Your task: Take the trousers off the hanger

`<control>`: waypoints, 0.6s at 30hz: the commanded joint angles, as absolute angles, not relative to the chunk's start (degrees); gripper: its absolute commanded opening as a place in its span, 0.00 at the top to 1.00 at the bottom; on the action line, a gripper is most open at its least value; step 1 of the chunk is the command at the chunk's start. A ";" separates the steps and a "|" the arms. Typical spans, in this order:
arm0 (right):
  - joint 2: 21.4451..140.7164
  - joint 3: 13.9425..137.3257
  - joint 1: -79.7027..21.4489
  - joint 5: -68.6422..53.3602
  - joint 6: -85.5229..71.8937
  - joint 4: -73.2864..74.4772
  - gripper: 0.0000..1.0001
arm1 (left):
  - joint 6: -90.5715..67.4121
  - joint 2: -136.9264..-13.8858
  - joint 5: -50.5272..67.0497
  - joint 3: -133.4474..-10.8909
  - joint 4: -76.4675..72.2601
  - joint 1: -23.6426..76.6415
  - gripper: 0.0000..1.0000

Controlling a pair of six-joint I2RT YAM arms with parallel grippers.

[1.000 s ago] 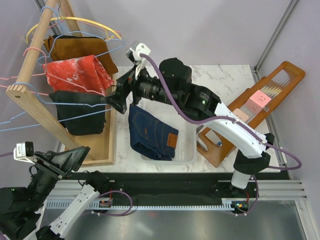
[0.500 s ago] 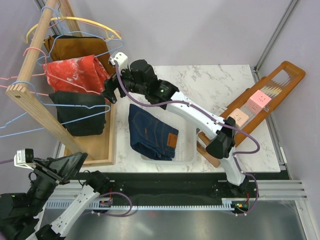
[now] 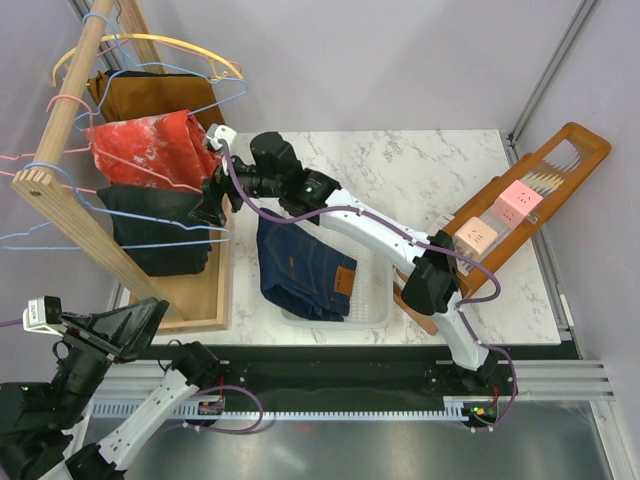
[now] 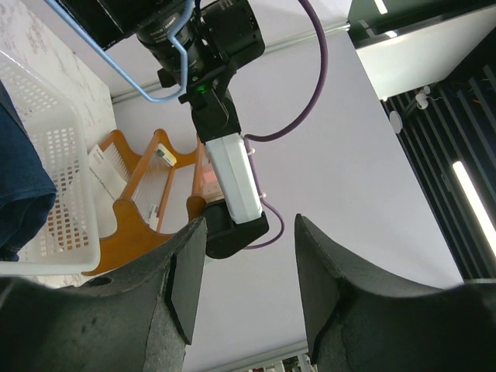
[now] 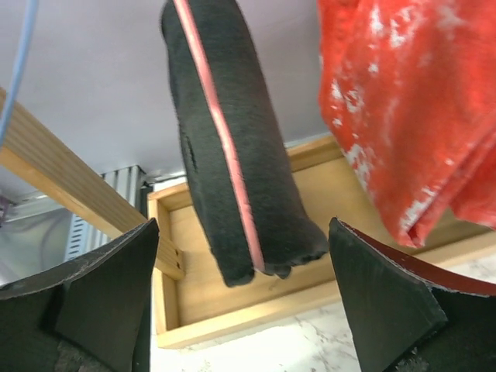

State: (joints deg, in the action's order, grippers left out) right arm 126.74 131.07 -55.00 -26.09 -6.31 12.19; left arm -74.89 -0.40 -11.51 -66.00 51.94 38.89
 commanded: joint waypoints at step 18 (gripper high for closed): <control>137.38 140.72 -57.30 -29.62 -15.56 -3.51 0.64 | -77.26 3.08 -14.42 -66.09 53.53 39.29 0.43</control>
State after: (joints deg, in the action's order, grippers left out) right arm 138.85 138.19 -55.77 -29.52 -15.07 1.93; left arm -75.11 -0.40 -12.47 -65.78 53.76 39.03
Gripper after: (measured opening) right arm 0.446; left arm 0.563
